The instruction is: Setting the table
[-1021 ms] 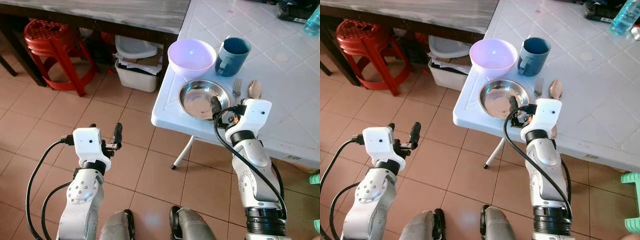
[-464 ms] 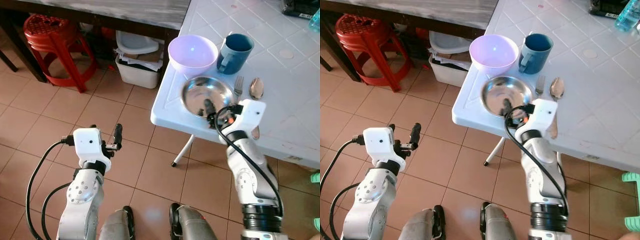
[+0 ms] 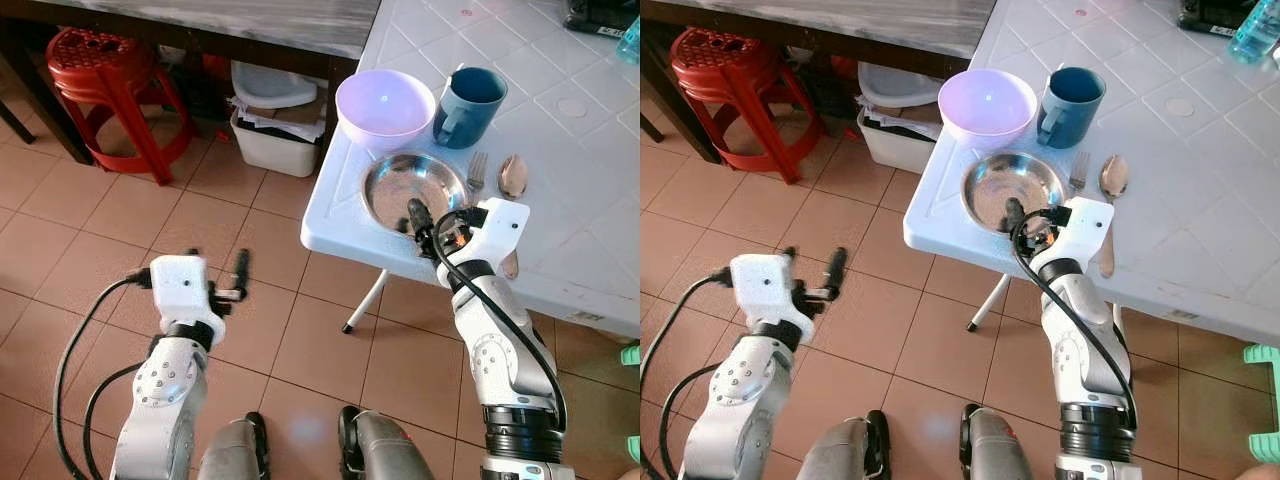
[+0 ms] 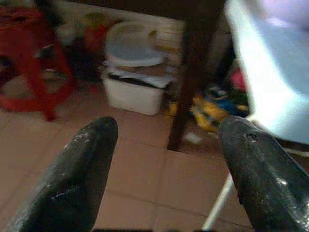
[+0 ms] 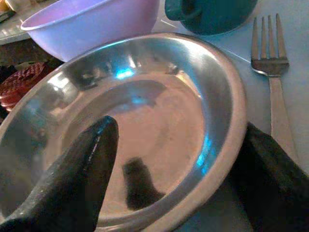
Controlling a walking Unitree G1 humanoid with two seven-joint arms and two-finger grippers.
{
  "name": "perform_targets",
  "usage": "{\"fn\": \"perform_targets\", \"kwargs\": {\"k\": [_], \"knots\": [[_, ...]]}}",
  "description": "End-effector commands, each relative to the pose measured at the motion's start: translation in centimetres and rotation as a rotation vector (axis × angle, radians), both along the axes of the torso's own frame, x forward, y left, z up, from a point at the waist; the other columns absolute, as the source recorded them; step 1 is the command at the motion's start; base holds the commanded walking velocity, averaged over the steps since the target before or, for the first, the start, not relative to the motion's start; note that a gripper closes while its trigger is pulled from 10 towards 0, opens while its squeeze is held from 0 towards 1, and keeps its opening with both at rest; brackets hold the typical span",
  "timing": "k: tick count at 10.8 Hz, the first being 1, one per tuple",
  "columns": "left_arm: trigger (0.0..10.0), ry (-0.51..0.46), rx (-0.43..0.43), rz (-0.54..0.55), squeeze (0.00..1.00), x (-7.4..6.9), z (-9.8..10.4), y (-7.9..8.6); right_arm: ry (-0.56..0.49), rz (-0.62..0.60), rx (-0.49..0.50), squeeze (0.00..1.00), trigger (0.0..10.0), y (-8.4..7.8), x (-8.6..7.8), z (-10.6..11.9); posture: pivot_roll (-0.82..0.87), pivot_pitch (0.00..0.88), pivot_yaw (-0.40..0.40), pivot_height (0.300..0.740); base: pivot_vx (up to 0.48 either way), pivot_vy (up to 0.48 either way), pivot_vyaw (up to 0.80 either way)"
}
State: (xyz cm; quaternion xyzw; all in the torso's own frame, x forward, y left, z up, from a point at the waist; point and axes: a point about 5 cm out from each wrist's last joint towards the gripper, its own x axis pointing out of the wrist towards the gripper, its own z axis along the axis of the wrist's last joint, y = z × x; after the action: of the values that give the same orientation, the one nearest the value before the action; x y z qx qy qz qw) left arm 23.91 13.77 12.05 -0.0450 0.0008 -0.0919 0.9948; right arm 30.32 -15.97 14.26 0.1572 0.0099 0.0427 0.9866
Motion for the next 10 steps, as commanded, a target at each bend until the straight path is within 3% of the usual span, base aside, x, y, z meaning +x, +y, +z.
{"fn": "perform_targets", "kwargs": {"k": [1, 2, 10], "knots": [[10.0, -0.018, -0.026, -0.073, 0.0, -0.5, 0.4, -0.6, 0.039, -0.002, 0.021, 0.0, 0.0, -0.1, -0.2, -0.6, 0.0, 0.245, -0.009, 0.74, 0.0, 0.0, 0.0], [10.0, -0.024, -0.059, -0.145, 0.0, -0.6, 0.7, -1.0, 0.048, -0.012, 0.032, 0.0, 0.0, -0.2, -0.1, -0.7, 0.0, 0.244, -0.009, 0.74, 0.0, 0.0, 0.0], [10.0, -0.023, -0.019, -0.231, 0.0, -0.9, 0.7, -0.5, 0.146, -0.081, 0.189, 0.0, 0.0, -1.1, 0.4, -1.4, 0.0, 0.24, -0.013, 0.74, 0.0, 0.0, 0.0]]}}
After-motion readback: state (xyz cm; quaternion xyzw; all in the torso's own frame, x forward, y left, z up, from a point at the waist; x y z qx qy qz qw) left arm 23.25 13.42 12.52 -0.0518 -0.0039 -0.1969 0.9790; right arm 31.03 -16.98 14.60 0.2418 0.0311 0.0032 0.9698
